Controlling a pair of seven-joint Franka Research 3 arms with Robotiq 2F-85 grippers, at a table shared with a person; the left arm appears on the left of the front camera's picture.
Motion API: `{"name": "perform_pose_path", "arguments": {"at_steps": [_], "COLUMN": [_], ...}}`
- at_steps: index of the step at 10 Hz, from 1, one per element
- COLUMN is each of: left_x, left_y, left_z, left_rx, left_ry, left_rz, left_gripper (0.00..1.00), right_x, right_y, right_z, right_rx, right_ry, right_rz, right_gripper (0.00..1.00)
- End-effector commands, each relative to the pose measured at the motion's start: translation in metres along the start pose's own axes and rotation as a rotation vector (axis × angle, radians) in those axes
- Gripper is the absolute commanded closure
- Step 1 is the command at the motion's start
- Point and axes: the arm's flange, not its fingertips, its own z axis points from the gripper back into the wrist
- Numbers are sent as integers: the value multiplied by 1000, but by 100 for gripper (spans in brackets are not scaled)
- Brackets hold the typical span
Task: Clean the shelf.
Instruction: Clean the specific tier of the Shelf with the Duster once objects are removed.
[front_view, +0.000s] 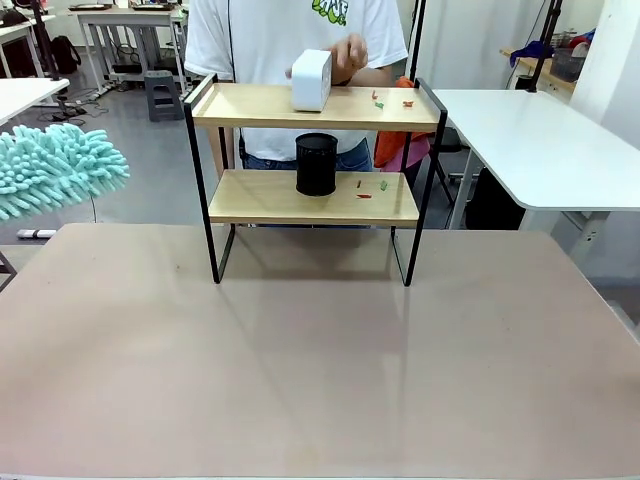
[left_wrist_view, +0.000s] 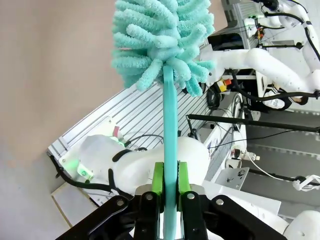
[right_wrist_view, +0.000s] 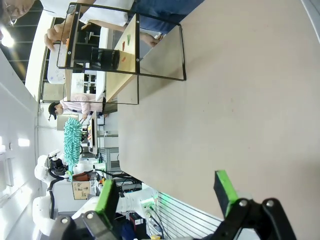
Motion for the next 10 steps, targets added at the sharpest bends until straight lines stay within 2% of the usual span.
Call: {"name": "perform_pose_path", "arguments": {"at_steps": [1,9,10], "left_x": [3,3,0], "left_y": [-4,-4,0], "left_z": [3,3,0], "left_rx": [-24,-24,-1], "left_ry": [-16,-16,-1], "left_rz": [5,5,0], "left_gripper": [100,100,87], "right_x": [1,1,1], "right_y": [0,0,0], "right_z": [-1,-1,-1], "right_rx": [20,20,20], "right_ry": [-13,-13,-13], "right_rz": [24,24,24], "right_gripper": [0,0,0]}}
